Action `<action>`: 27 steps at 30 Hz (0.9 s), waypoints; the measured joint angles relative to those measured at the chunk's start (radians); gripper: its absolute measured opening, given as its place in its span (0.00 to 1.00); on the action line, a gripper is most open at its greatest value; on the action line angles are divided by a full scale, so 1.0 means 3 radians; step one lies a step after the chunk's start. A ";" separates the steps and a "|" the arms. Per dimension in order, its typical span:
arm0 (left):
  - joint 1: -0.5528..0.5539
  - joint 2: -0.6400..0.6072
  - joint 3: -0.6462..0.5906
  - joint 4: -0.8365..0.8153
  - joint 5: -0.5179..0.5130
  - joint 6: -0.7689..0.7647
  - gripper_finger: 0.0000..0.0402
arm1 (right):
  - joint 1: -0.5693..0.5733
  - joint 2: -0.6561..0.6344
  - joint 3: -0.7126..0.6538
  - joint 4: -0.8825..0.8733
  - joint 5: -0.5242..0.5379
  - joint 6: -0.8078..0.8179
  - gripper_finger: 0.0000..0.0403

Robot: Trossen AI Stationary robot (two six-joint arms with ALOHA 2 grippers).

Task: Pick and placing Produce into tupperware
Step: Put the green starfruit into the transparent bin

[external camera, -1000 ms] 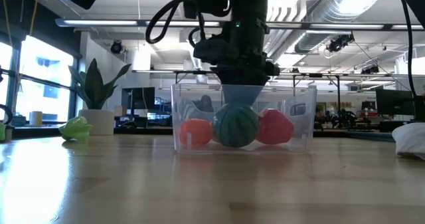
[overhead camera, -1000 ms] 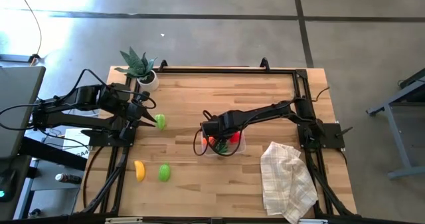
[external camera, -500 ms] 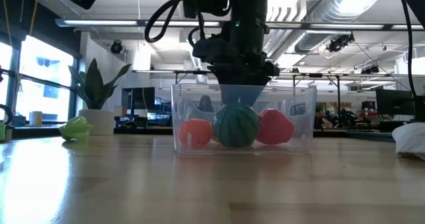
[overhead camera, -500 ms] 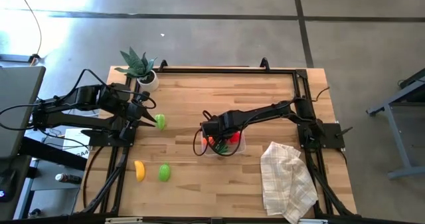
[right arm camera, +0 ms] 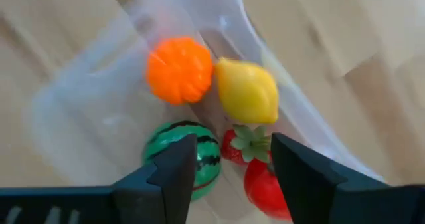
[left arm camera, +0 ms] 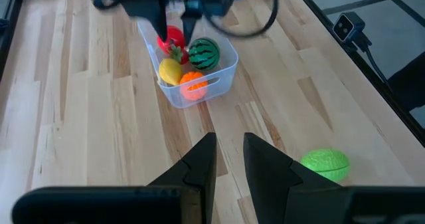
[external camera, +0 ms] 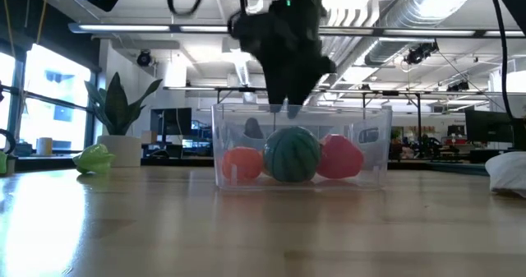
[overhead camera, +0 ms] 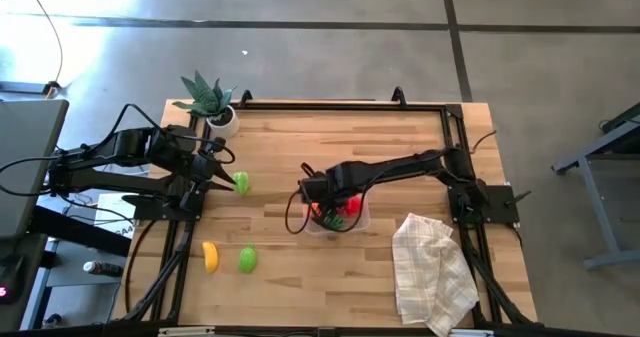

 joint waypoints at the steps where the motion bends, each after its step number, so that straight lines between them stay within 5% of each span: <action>1: 0.0000 0.0000 0.0000 0.0000 0.0000 0.0000 0.17 | 0.0008 0.0000 0.0135 -0.0090 0.0032 -0.0066 0.45; 10: 0.0001 0.0000 0.0000 0.0000 0.0000 0.0001 0.17 | 0.0126 -0.0041 0.1421 -0.1465 0.0703 -0.0590 0.29; 14: 0.0000 0.0000 0.0000 -0.0001 0.0000 0.0001 0.17 | 0.0114 -0.0452 0.1487 -0.1420 0.0924 -0.0804 0.24; 20: 0.0001 0.0000 0.0000 -0.0001 0.0000 0.0000 0.17 | 0.0248 -0.1622 0.0717 -0.1458 0.1365 -0.0674 0.21; 27: 0.0000 0.0000 0.0000 -0.0001 0.0000 0.0001 0.17 | 0.0847 -0.3567 -0.1028 -0.0965 0.1687 0.0134 0.21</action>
